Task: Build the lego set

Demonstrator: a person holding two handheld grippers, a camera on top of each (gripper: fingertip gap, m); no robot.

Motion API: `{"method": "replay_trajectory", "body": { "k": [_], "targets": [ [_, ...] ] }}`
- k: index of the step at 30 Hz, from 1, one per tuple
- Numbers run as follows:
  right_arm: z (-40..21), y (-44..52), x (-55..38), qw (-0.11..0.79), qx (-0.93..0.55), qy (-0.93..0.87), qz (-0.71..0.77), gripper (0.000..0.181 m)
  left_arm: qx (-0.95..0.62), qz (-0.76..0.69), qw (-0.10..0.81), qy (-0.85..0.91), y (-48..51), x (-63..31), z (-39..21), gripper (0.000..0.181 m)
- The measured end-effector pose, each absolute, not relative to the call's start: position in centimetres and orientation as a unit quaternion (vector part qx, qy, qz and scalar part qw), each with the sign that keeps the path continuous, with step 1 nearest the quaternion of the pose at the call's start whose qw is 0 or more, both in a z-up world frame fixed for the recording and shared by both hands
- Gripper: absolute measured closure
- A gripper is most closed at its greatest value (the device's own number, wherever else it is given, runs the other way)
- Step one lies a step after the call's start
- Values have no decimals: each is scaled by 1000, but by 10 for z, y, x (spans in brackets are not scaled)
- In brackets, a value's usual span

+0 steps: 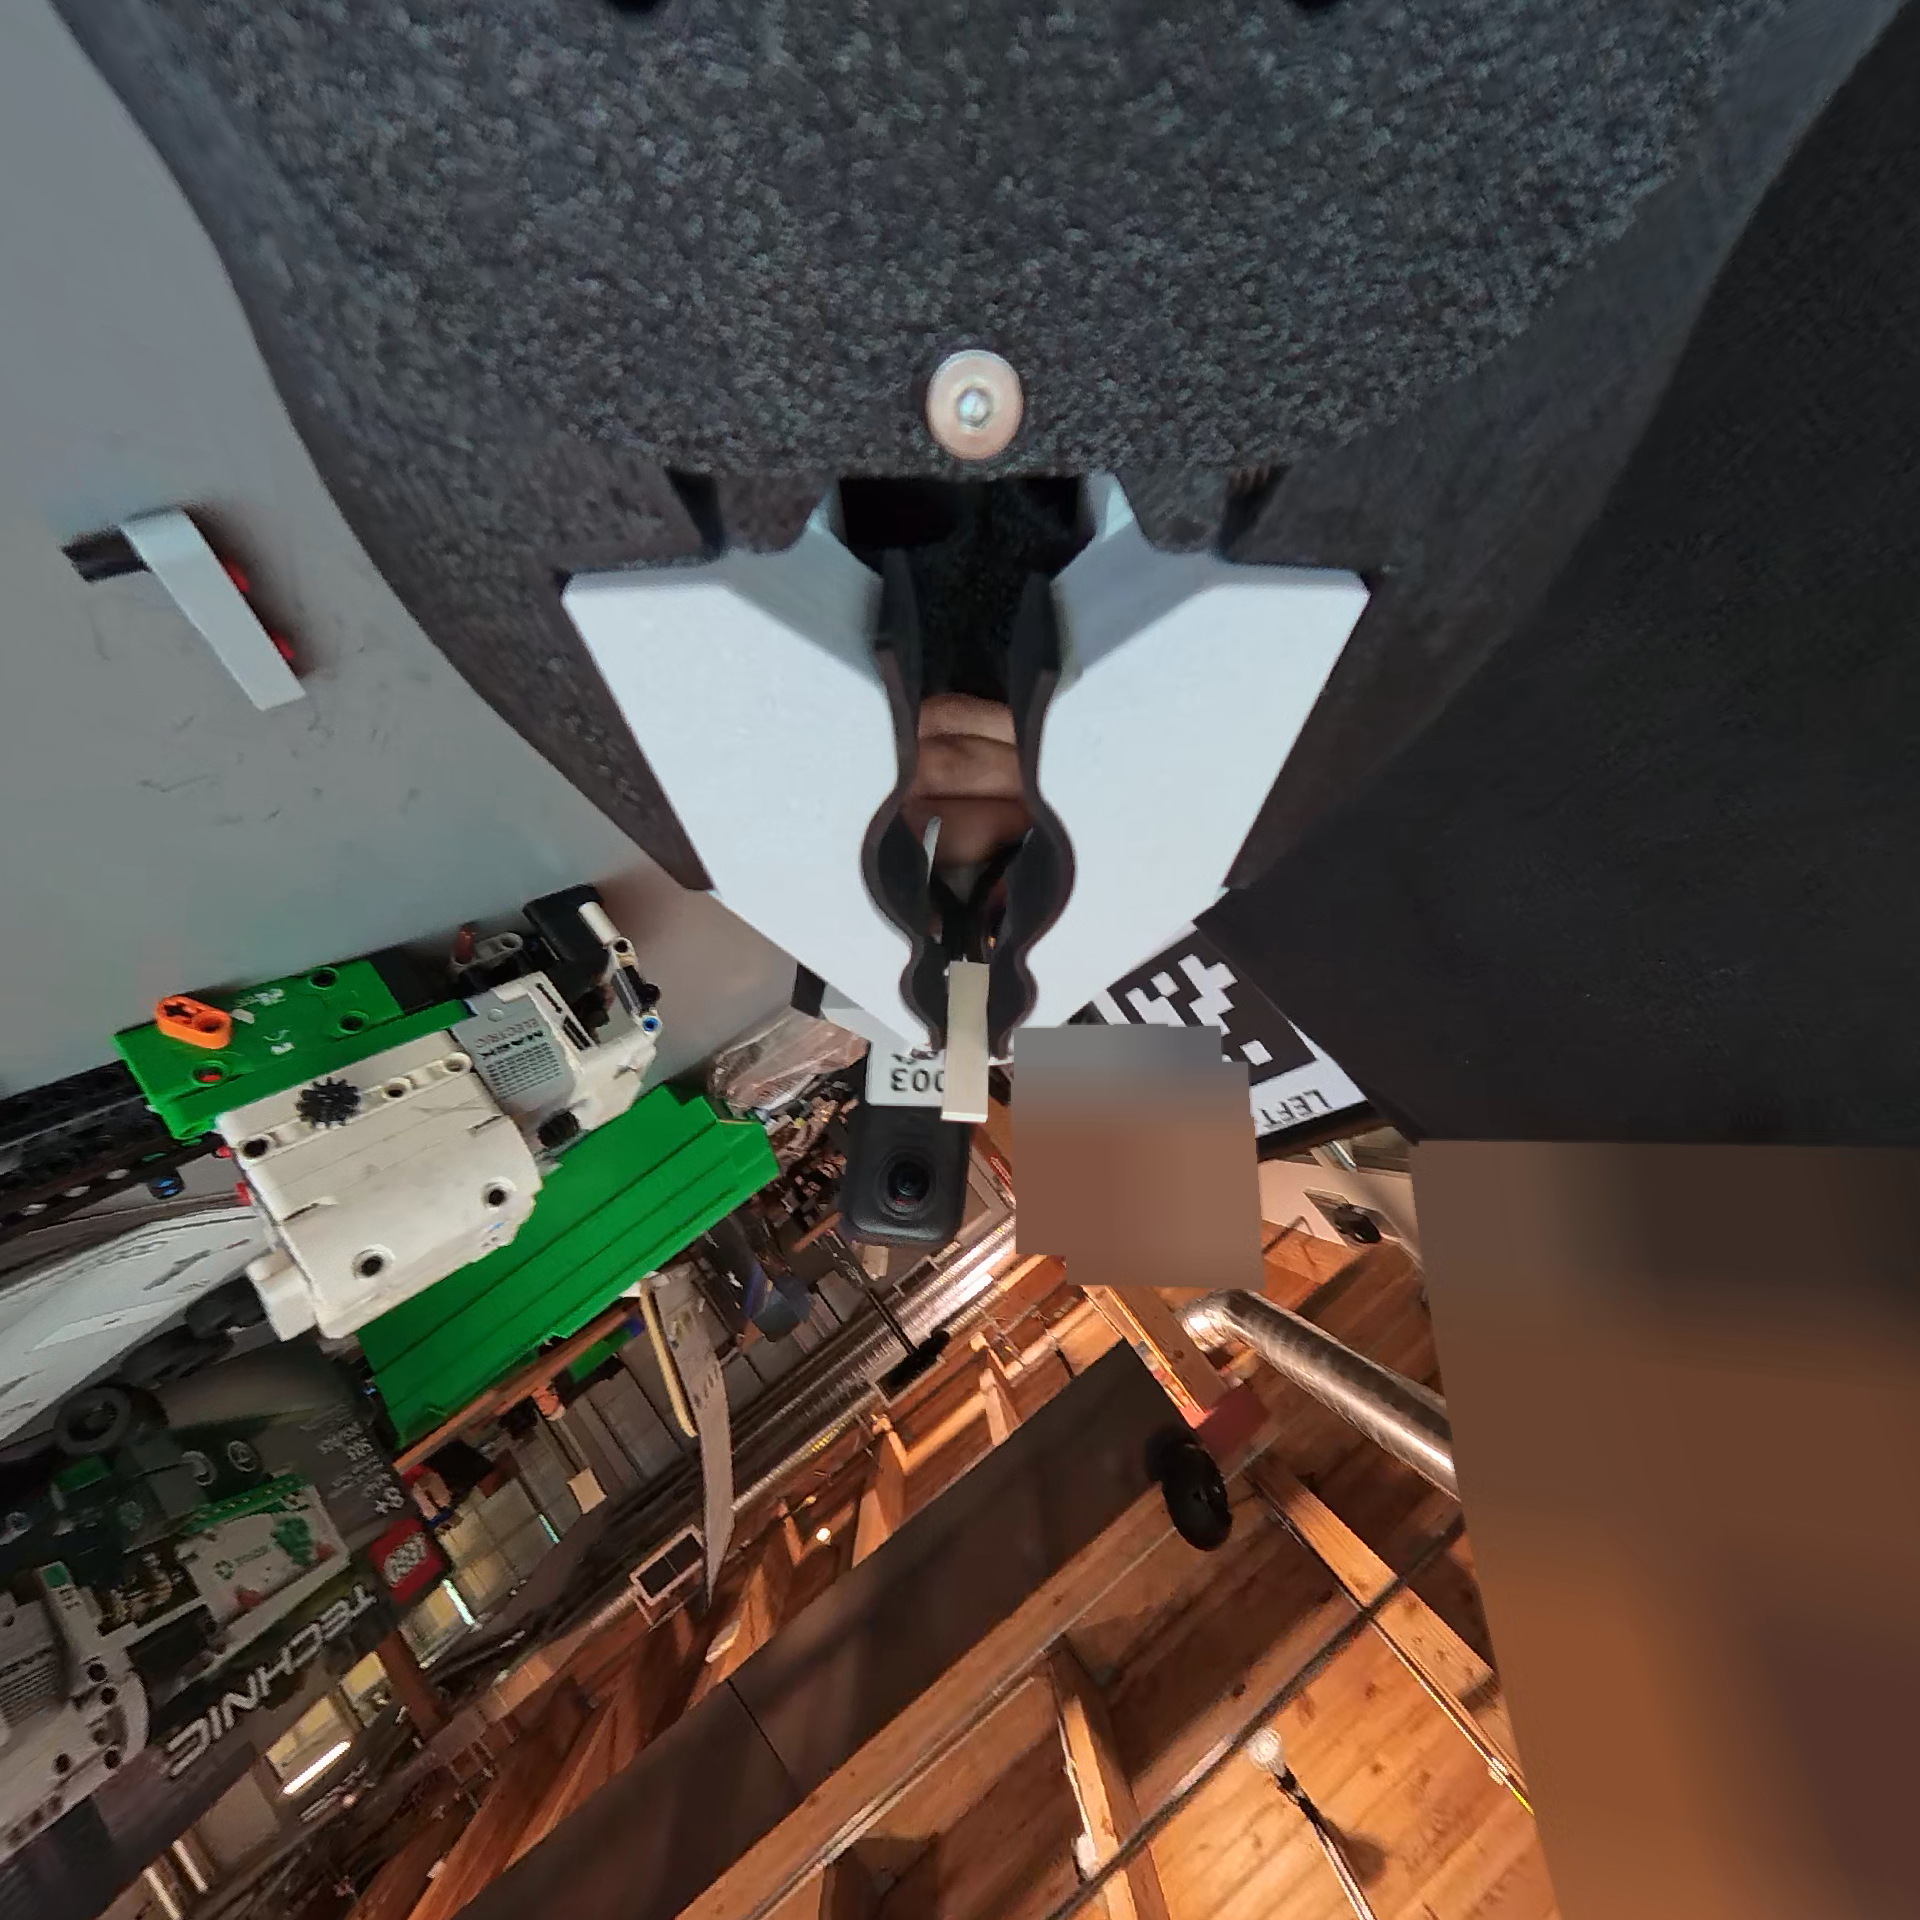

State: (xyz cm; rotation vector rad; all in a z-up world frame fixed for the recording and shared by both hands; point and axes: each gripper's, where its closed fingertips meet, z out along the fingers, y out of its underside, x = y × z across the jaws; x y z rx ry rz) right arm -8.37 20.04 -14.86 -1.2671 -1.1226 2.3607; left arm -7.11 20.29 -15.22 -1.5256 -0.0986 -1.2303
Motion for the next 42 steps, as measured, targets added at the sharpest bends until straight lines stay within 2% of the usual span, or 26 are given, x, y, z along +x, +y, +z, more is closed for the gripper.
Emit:
{"method": "replay_trajectory", "body": {
  "k": [1,3,6,9,14,18,21,29,35,38,42],
  "targets": [
    [-151,202,-83,129,-442,-393,796,175,-658,-505,558,-32,204,-71,-155,176],
    [-159,213,-80,166,-471,-418,759,175,-692,-447,566,-5,207,-75,-163,164],
    [-178,240,-72,258,-530,-480,650,175,-783,-292,547,56,219,-90,-187,161],
    [-199,261,-62,345,-557,-550,519,174,-857,-132,472,161,229,-101,-211,159],
    [-197,258,-55,367,-547,-527,538,174,-888,22,310,340,238,-113,-252,156],
    [-206,250,-47,372,-547,-529,532,174,-901,26,230,367,244,-114,-274,154],
    [-203,247,-36,369,-541,-519,549,174,-901,16,210,380,250,-113,-272,155],
    [-201,245,-27,343,-523,-509,592,174,-881,-7,81,466,253,-125,-284,157],
    [-199,246,-25,343,-518,-504,600,174,-864,-50,59,498,254,-115,-287,159],
    [-199,246,-25,344,-517,-504,601,174,-861,-42,64,503,259,-115,-288,171],
    [-199,246,-26,342,-518,-504,601,174,-861,-41,64,503,257,-118,-288,172]
  ]
}}
